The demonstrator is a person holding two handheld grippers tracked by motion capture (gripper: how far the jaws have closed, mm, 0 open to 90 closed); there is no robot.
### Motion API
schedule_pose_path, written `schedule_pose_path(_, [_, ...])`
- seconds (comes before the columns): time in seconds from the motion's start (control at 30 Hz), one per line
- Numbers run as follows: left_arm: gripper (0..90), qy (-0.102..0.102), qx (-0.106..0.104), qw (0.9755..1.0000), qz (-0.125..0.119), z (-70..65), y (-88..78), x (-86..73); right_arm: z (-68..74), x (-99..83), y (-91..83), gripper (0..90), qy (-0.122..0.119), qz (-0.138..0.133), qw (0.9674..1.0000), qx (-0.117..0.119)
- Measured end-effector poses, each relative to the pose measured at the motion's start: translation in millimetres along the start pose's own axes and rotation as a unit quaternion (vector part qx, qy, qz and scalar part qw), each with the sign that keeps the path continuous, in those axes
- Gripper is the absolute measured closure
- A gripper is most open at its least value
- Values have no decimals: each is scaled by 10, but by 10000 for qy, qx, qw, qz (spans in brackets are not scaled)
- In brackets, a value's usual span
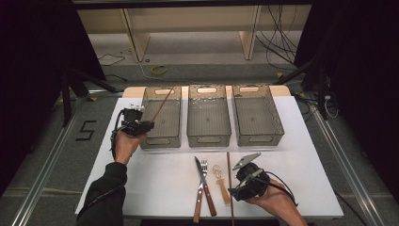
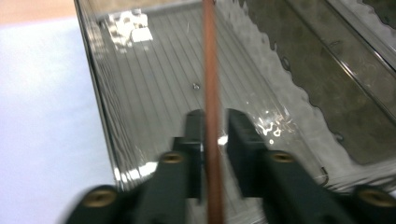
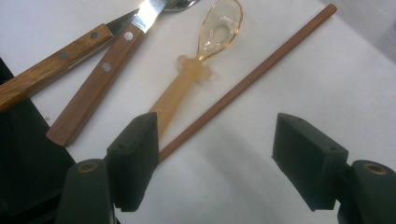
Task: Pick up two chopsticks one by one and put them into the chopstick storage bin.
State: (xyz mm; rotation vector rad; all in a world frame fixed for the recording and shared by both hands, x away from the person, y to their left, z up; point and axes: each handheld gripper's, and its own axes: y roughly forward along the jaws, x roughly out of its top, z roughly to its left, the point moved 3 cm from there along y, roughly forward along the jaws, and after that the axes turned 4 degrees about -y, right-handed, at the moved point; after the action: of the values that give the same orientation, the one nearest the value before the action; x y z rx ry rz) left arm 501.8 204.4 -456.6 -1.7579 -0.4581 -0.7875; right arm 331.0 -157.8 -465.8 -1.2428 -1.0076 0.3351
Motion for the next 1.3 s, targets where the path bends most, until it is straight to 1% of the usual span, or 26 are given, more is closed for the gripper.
schedule_pose_path(0.03, [603, -6, 12, 10000, 1, 3, 3, -2, 0, -1, 0, 322, -3, -2, 10000, 9])
schedule_pose_path(0.1, [527, -30, -24, 10000, -11, 2, 0, -2, 0, -1, -1, 322, -3, -1, 10000, 11])
schedule_pose_path(0.13, [493, -82, -96, 9999, -30, -3, -24, -10, -3, -1, -2, 322, 2, -3, 10000, 7])
schedule_pose_path(0.23, [410, -113, -223, 9996, -138, -22, -102, -28, -14, -6, -7, 323, 6, 1, 10000, -15])
schedule_pose_path(0.27, [376, -124, -299, 9993, -199, -31, -140, -39, -17, -7, -6, 323, 15, 7, 10000, -32])
schedule_pose_path(0.3, [347, -124, -472, 9984, -291, -51, -190, -57, -19, -10, -6, 323, 10, 25, 10000, -50])
schedule_pose_path(0.33, [320, -125, -578, 9977, -342, -68, -223, -72, -18, -14, -3, 323, 10, 68, 9999, -85])
schedule_pose_path(0.37, [304, -124, -745, 9962, -428, -97, -277, -106, -17, -17, 1, 326, 4, 91, 9999, -106])
schedule_pose_path(0.4, [289, -114, -840, 9953, -470, -117, -318, -137, -17, -22, 7, 327, -41, 143, 9998, -107])
schedule_pose_path(0.43, [276, -117, -933, 9942, -528, -143, -352, -174, -7, -24, 15, 329, -14, 168, 9998, -94])
schedule_pose_path(0.5, [259, -37, -1062, 9929, -527, -194, -399, -239, 6, -28, 31, 338, -30, 229, 9997, -106])
schedule_pose_path(0.57, [235, 21, -1153, 9914, -611, -234, -452, -296, 29, -32, 52, 348, -32, 287, 9995, -98])
schedule_pose_path(0.6, [235, 78, -1183, 9910, -623, -253, -477, -321, 34, -35, 60, 352, -47, 328, 9994, -109])
schedule_pose_path(0.63, [234, 125, -1164, 9909, -662, -273, -499, -345, 34, -35, 68, 358, -75, 339, 9993, -110])
schedule_pose_path(0.7, [234, 228, -1176, 9901, -736, -317, -539, -397, 26, -30, 85, 370, -45, 364, 9992, -165])
schedule_pose_path(0.77, [231, 277, -1179, 9894, -796, -351, -570, -439, -4, -16, 101, 380, 44, 338, 9992, -202])
schedule_pose_path(0.8, [229, 274, -1204, 9887, -854, -378, -589, -476, -29, -6, 109, 384, 88, 340, 9992, -212])
schedule_pose_path(0.87, [221, 330, -1217, 9881, -878, -424, -609, -535, -92, 30, 143, 393, 170, 329, 9990, -246])
schedule_pose_path(0.9, [219, 426, -1238, 9876, -862, -453, -622, -579, -112, 47, 160, 395, 218, 310, 9989, -283])
schedule_pose_path(0.93, [217, 459, -1251, 9873, -862, -474, -632, -611, -142, 70, 181, 398, 255, 353, 9986, -293])
schedule_pose_path(1.0, [210, 485, -1287, 9868, -858, -496, -658, -670, -178, 110, 219, 407, 308, 361, 9984, -314])
schedule_pose_path(1.1, [207, 512, -1299, 9861, -898, -520, -693, -741, -207, 156, 269, 414, 323, 402, 9981, -323])
schedule_pose_path(1.2, [200, 502, -1342, 9854, -923, -540, -716, -800, -195, 208, 317, 424, 321, 472, 9980, -273])
schedule_pose_path(1.3, [194, 531, -1362, 9855, -867, -567, -712, -856, -172, 241, 357, 435, 288, 553, 9977, -256])
